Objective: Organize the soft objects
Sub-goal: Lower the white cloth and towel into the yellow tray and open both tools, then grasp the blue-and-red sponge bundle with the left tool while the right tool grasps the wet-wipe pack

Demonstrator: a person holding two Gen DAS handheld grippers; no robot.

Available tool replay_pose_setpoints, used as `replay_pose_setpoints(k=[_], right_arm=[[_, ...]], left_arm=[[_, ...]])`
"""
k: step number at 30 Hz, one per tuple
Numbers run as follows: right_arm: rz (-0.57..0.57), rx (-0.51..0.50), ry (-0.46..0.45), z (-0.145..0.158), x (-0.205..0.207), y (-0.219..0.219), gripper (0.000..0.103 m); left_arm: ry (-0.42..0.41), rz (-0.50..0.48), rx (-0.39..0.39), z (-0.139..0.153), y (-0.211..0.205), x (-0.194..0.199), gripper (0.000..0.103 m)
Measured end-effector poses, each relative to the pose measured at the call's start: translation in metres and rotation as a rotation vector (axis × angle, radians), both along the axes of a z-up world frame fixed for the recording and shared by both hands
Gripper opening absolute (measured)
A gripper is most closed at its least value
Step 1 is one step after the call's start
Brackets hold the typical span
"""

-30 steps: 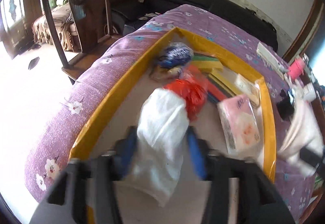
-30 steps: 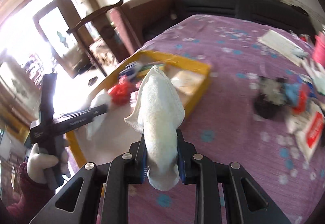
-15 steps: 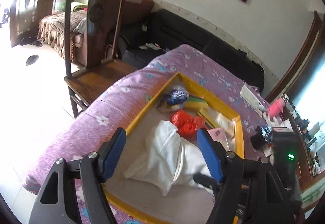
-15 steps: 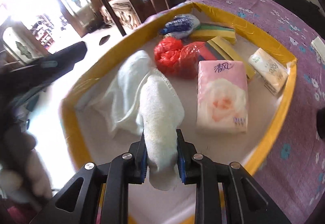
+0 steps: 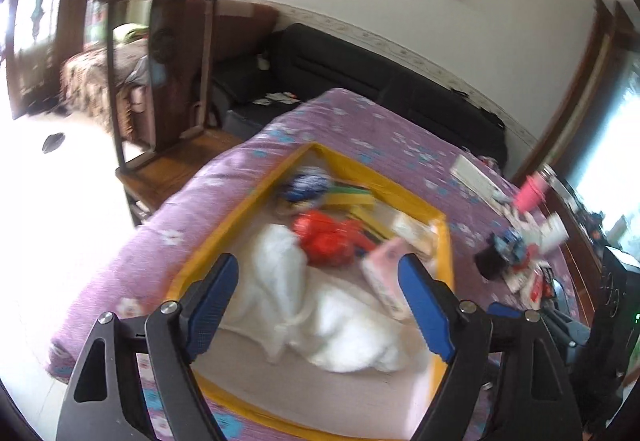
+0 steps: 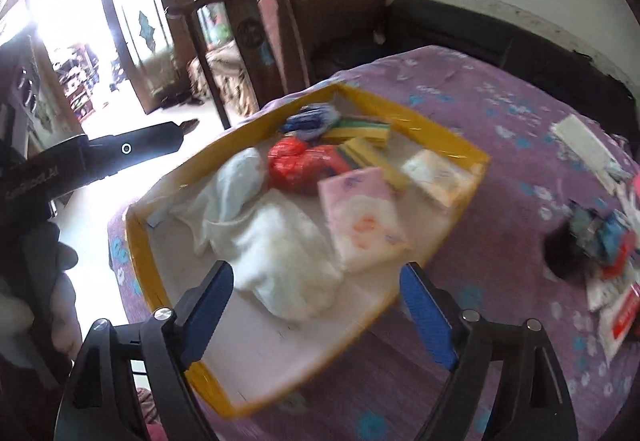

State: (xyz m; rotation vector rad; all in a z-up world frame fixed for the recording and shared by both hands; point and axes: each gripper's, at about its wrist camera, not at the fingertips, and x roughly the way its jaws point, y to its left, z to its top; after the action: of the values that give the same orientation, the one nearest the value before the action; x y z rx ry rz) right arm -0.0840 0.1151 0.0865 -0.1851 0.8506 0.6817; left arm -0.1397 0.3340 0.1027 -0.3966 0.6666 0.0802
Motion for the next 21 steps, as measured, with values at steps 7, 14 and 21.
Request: replay_pose_setpoints(k=[7,14,21], right_arm=[[-0.318,0.02,0.009,-0.001,0.002,-0.157,0.09],[-0.604,0.131,0.081,-0.001,0.03,-0.285,0.089],[-0.615,0.209,0.051,0.017,0.1,-0.278,0.089]], left_arm=[[-0.001,-0.205,0.061,0.004,-0.085,0.011,0.082],[0.079,-0.423,0.076,-0.018,-0.177,0.025,0.082],[0.116,-0.484,0.105,-0.025,-0.21,0.026,0.082]])
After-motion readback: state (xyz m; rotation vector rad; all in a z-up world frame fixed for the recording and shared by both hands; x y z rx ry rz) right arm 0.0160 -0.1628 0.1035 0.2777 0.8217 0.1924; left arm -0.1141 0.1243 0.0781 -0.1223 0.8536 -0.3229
